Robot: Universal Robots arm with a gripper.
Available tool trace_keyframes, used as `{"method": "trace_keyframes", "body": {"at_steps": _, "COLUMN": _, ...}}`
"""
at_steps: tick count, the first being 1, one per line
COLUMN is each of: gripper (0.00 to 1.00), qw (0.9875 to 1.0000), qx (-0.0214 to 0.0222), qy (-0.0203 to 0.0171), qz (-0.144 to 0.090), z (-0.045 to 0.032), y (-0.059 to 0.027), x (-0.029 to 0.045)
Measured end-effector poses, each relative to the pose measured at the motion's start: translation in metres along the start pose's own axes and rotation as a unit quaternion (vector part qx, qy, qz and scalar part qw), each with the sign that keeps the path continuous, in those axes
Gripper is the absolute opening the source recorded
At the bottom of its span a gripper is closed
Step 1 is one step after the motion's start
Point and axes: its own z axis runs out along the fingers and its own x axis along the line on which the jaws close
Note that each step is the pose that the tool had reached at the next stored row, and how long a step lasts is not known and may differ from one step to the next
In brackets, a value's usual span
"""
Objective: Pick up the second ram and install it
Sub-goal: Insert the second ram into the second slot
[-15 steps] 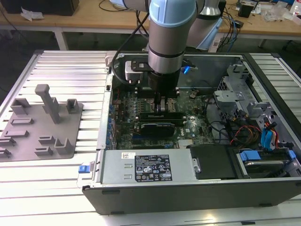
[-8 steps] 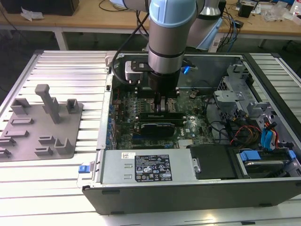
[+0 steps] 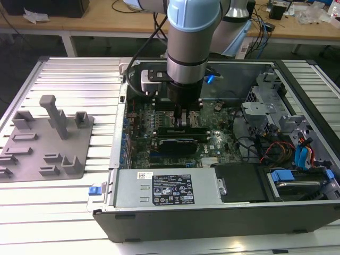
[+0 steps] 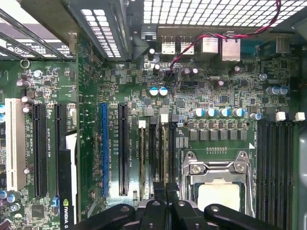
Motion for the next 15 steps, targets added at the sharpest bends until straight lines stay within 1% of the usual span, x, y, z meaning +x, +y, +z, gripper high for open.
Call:
{"method": "trace_keyframes", "body": {"at_steps": 5, "gripper": 0.09, "qw": 1.0, "qx": 0.0004, "qy": -0.0008, "qz": 0.003, "z": -0.0016, "y": 0.0, "x": 0.0}}
{"method": "trace_keyframes", "body": {"at_steps": 6, "gripper": 0.09, "qw": 1.0, "qx": 0.0032, "qy": -0.0009, "qz": 0.003, "z": -0.0009, "y": 0.0012, "x": 0.0}}
{"method": "trace_keyframes", "body": {"at_steps": 7, "gripper": 0.09, "qw": 0.9999, "qx": 0.01, "qy": -0.0009, "qz": 0.003, "z": 0.0001, "y": 0.0035, "x": 0.0}}
{"method": "trace_keyframes", "body": {"at_steps": 9, "gripper": 0.09, "qw": 0.9999, "qx": 0.012, "qy": -0.0012, "qz": 0.003, "z": 0.0005, "y": 0.0041, "x": 0.0001}}
{"method": "trace_keyframes", "body": {"at_steps": 10, "gripper": 0.09, "qw": 0.9999, "qx": 0.0145, "qy": -0.0013, "qz": 0.003, "z": 0.0019, "y": 0.0046, "x": 0.0003}}
{"method": "trace_keyframes", "body": {"at_steps": 11, "gripper": 0.09, "qw": 0.9999, "qx": 0.016, "qy": -0.0027, "qz": 0.002, "z": 0.0028, "y": 0.0055, "x": 0.0002}}
{"method": "trace_keyframes", "body": {"at_steps": 15, "gripper": 0.09, "qw": 0.9999, "qx": 0.0162, "qy": -0.0029, "qz": 0.002, "z": 0.005, "y": 0.007, "x": 0.0002}}
